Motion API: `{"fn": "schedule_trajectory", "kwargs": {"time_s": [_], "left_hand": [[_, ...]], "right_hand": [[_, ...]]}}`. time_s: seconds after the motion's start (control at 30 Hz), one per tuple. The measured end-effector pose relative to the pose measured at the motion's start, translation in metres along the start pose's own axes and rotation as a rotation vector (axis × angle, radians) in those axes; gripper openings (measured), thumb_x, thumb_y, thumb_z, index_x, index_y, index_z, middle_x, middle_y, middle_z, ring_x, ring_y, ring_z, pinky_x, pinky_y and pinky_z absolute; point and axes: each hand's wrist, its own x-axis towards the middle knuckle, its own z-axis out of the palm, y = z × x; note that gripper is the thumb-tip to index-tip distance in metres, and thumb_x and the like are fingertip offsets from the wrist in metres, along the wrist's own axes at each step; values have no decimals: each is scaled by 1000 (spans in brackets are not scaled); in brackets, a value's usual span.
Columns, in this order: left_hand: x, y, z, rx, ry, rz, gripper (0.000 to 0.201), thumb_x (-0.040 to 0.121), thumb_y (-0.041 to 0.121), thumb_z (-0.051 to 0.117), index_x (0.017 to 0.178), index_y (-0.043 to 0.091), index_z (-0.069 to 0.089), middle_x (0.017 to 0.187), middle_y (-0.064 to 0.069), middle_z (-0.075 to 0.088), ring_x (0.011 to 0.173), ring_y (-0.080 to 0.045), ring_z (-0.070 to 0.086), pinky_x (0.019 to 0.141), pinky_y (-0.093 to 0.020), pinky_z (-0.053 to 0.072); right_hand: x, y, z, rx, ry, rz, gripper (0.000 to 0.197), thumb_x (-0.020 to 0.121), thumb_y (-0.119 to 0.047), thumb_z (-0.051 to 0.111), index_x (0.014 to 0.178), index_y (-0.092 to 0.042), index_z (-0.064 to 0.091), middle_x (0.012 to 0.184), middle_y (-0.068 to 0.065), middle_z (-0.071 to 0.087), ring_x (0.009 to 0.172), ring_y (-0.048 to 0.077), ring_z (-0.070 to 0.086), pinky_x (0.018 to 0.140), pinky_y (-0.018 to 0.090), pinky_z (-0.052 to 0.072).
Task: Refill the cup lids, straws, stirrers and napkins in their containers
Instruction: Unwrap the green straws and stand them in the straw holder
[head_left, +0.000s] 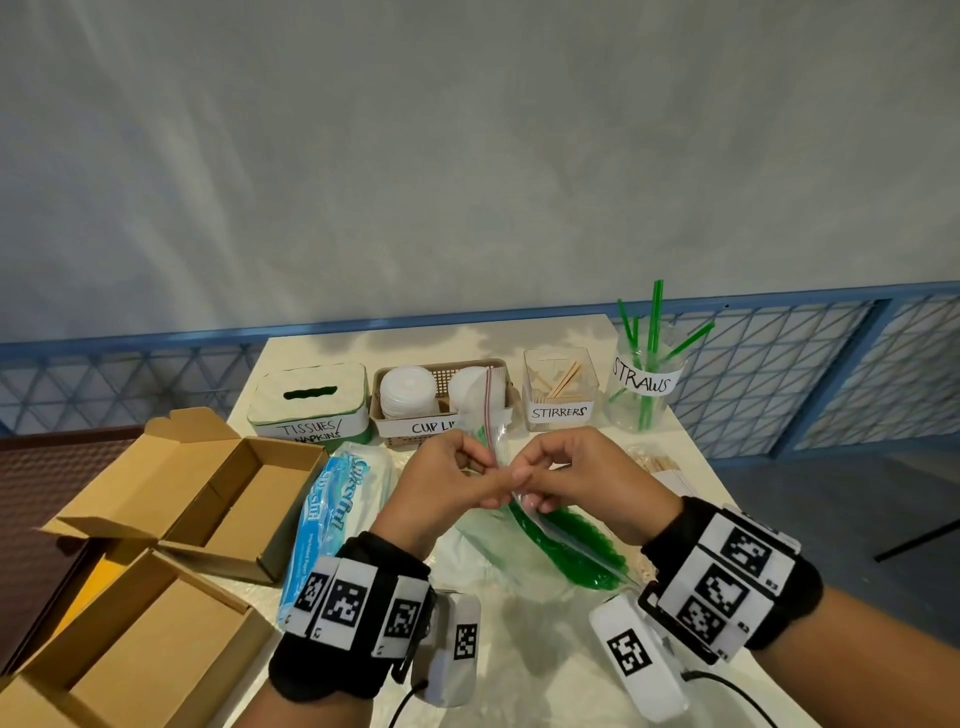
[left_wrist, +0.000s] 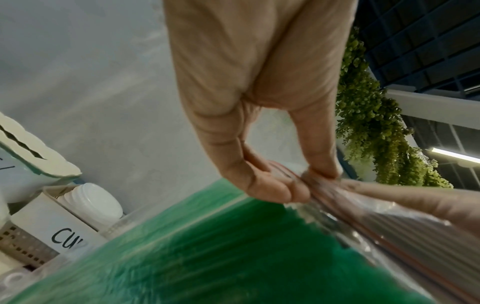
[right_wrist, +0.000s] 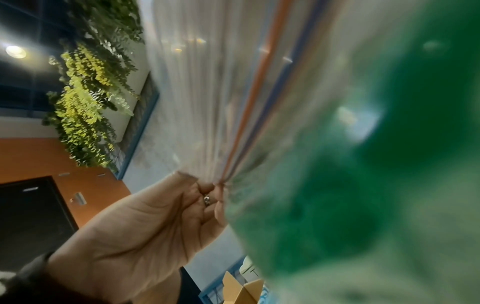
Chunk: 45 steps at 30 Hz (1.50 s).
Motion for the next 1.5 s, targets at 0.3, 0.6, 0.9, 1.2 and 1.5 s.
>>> {"fn": "schedule_trajectory", "kwargs": {"time_s": [0.3,0.6,0.9,1.2,1.5], "left_hand": [[-1,0,-2,-7,-7,7,17,71,8,77,71,4,61,60,-5,66,68,-26,64,76,-37,56],[-3,11,1,457,36,147,13,72,11,72,66,15,61,71,-10,70,76,-28,69,76,-40,55],[-6,11,-1,406,-8,103,11,75,4,63,65,6,60,60,-8,65,61,-18,63,76,-41,57],[-10,8,-4,266,-72,48,21,75,18,76,72,7,58,58,-3,62,50,-6,60,56,-17,52],[-10,6,-7,236,-85,79,20,82,1,65,63,9,62,54,-5,62,52,-14,58,55,-17,52]], "right_hand": [[1,1,-3,43,6,32,12,87,-7,61,77,-11,67,61,0,67,54,5,62,53,13,49],[5,-3,1,46,46,18,10,86,-2,62,77,-3,64,60,8,64,50,8,61,52,15,50],[3,-1,7,-28,55,-19,10,88,-6,61,78,-5,63,59,0,63,53,9,61,53,16,50],[3,0,8,-8,31,-12,9,87,-5,60,80,-8,65,70,6,64,58,11,63,57,18,52],[4,1,11,67,29,-13,8,86,-7,63,79,-8,66,62,0,65,55,7,61,56,17,52]]}}
